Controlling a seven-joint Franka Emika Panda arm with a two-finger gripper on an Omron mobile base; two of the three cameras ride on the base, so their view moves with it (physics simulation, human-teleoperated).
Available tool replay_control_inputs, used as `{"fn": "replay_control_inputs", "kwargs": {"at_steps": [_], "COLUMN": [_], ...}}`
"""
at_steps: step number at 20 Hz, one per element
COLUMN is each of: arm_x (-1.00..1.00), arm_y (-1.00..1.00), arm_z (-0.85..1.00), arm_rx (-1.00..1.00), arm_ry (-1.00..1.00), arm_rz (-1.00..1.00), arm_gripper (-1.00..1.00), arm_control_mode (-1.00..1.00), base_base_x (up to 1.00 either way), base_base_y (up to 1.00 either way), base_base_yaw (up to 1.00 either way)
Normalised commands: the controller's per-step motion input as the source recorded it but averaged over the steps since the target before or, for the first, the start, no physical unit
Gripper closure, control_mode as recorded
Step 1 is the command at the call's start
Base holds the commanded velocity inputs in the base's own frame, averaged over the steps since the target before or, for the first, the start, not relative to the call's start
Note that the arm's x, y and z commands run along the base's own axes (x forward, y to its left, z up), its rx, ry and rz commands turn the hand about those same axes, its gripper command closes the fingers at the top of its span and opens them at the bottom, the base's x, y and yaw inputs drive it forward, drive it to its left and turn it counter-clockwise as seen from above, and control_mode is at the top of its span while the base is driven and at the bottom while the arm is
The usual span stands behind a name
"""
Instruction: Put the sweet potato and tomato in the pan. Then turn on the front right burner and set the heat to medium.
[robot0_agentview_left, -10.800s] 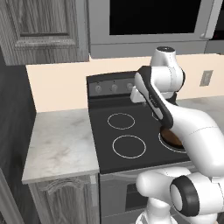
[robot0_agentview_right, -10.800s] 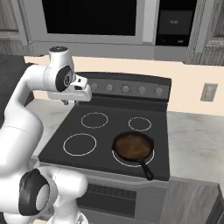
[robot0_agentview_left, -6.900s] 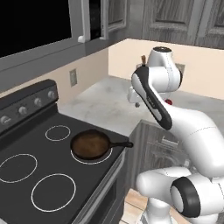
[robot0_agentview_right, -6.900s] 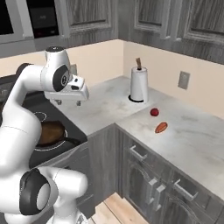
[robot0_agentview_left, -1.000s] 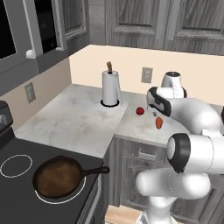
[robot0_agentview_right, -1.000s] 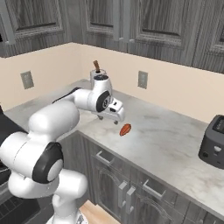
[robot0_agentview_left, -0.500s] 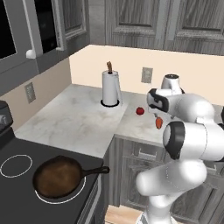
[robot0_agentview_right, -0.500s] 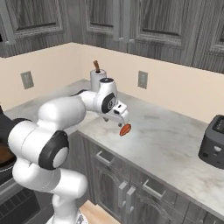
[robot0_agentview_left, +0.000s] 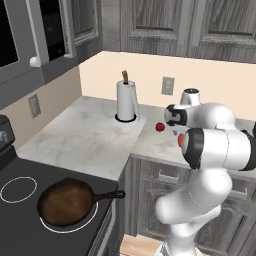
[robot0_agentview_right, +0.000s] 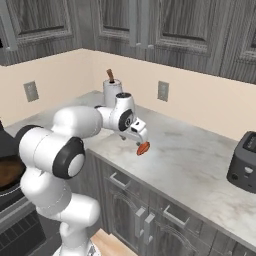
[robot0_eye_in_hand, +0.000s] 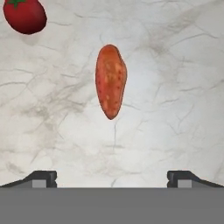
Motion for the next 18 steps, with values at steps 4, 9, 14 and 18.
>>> {"fn": "replay_control_inputs", "kwargs": {"at_steps": [4, 9, 14, 18], "arm_x": [0.24, 0.26, 0.27, 0.19], "arm_y": [-0.09, -0.05, -0.04, -0.09], "arm_z": [-0.24, -0.22, -0.21, -0.17], "arm_rx": [0.00, 0.00, 0.00, 0.00], "arm_ry": [0.00, 0.00, 0.00, 0.00], "arm_rz": [0.00, 0.00, -0.01, -0.01], "arm_gripper": [-1.00, -1.00, -1.00, -1.00], "arm_control_mode": [-1.00, -1.00, -1.00, -1.00], "base_base_x": [0.00, 0.00, 0.00, 0.00], "base_base_y": [0.00, 0.00, 0.00, 0.00], "base_base_yaw": [0.00, 0.00, 0.00, 0.00]}}
